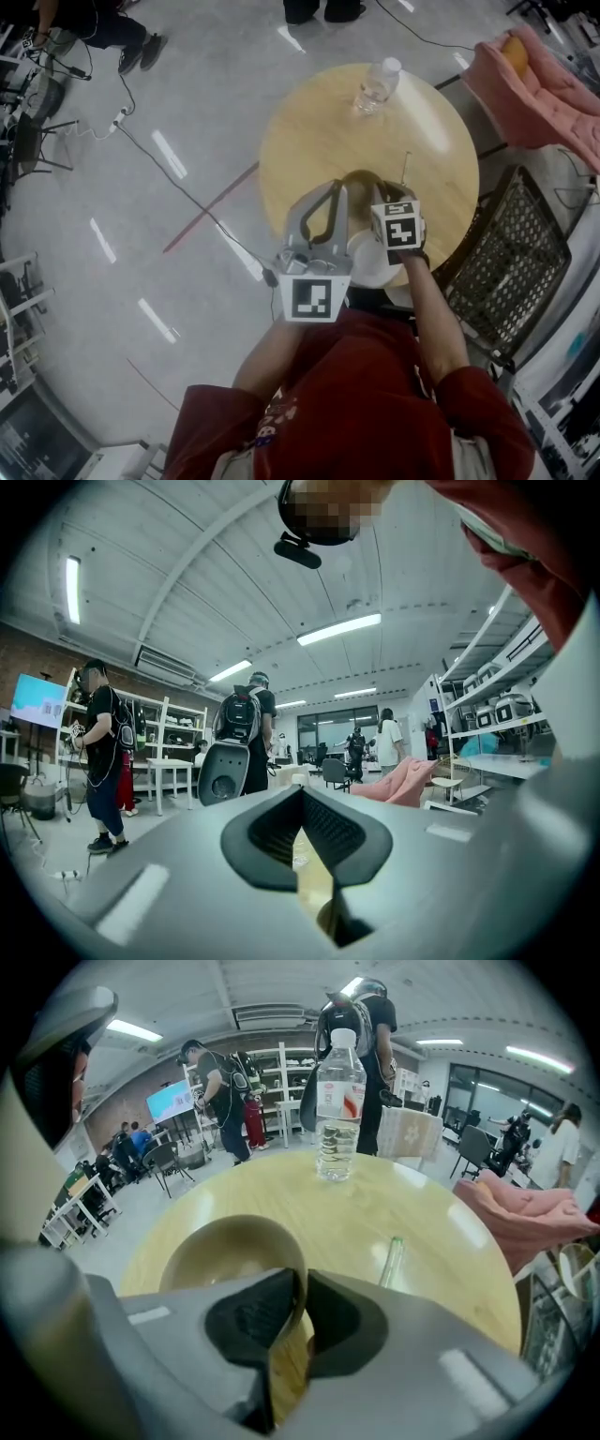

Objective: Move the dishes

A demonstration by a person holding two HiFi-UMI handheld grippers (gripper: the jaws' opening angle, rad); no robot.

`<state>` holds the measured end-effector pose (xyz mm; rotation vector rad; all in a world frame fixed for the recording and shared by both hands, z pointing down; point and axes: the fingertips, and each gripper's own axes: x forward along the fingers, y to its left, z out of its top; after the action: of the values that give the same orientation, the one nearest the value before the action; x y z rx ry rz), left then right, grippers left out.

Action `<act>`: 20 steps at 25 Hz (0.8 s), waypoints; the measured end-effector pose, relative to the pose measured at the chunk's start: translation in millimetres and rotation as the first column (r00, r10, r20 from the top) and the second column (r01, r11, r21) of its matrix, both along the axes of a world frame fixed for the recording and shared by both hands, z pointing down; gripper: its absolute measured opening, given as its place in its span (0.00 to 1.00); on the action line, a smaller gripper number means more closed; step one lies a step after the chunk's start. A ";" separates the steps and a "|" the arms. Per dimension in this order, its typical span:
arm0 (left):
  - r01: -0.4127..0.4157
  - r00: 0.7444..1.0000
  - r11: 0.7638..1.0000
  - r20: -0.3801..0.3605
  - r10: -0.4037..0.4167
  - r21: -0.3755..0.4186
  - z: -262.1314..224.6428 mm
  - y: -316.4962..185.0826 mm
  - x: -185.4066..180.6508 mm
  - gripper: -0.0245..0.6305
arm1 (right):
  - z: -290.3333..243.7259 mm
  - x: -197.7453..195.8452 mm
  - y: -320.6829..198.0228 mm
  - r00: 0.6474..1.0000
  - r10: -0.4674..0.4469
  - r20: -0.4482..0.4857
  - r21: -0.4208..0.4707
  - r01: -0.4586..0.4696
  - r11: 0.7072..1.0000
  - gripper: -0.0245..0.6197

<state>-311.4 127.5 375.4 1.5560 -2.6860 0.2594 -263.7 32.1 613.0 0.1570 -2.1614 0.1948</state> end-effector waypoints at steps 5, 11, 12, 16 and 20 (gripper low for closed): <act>-0.022 1.000 1.000 0.001 0.022 -0.002 -0.7 -1.4 1.3 0.05 | -2.8 2.2 -1.1 1.000 0.028 0.010 -0.014 -0.028 0.999 0.09; -0.052 0.999 0.998 0.009 0.052 0.017 -5.7 -4.6 1.8 0.05 | -12.9 0.7 -1.3 0.997 0.065 0.031 -0.038 -0.064 0.997 0.07; -0.055 0.998 0.998 0.010 0.055 0.024 -7.0 -4.6 2.0 0.05 | -15.5 0.5 -1.0 0.997 0.068 0.036 -0.034 -0.067 0.997 0.06; -0.070 0.997 0.997 0.008 0.070 0.029 -9.9 -6.3 5.6 0.05 | -24.6 3.3 2.8 0.995 0.078 0.055 -0.033 -0.076 0.997 0.06; -0.114 0.993 0.993 0.040 0.114 0.004 -14.9 -16.4 17.6 0.05 | -33.9 13.6 2.7 0.992 0.100 0.078 -0.045 -0.096 0.994 0.06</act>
<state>-293.8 111.2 360.5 1.7269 -2.6333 0.2877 -250.1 34.9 579.1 0.2352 -2.2291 0.3068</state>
